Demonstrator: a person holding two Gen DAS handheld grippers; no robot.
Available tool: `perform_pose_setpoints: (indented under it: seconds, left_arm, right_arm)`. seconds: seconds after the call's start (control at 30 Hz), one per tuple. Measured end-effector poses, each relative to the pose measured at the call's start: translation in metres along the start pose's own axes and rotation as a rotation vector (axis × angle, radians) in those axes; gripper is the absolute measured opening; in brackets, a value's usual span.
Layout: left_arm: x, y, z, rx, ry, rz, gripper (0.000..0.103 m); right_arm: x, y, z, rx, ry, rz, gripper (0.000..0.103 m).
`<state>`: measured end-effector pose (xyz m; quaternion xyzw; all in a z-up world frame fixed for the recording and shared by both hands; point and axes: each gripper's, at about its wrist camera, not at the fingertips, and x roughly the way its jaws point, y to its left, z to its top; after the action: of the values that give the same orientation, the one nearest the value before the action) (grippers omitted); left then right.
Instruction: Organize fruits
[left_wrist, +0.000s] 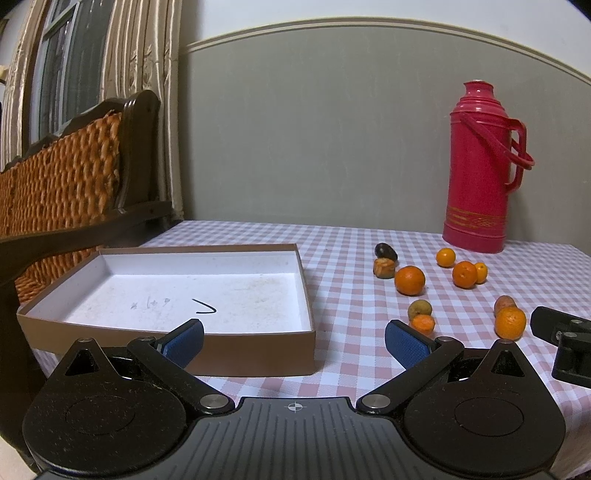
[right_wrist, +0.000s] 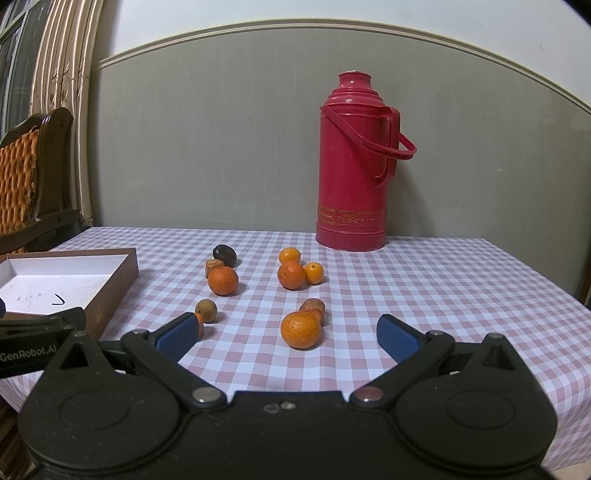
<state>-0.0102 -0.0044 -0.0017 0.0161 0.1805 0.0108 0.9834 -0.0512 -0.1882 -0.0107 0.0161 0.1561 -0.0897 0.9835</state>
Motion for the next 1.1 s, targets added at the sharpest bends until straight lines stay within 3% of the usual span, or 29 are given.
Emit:
perform_pose_setpoints:
  seconds: [0.53, 0.83, 1.1]
  left_arm:
    - [0.001, -0.009, -0.001, 0.029, -0.008, -0.023, 0.103]
    - [0.004, -0.022, -0.001, 0.082, -0.005, -0.097, 0.103]
    - [0.015, -0.04, 0.002, 0.133, 0.016, -0.139, 0.103]
  right_arm:
    - [-0.002, -0.01, 0.001, 0.028, -0.006, -0.019, 0.097]
    - [0.002, -0.02, 0.0, 0.039, 0.0, -0.031, 0.097]
    - [0.017, -0.032, 0.001, 0.088, 0.056, -0.024, 0.097]
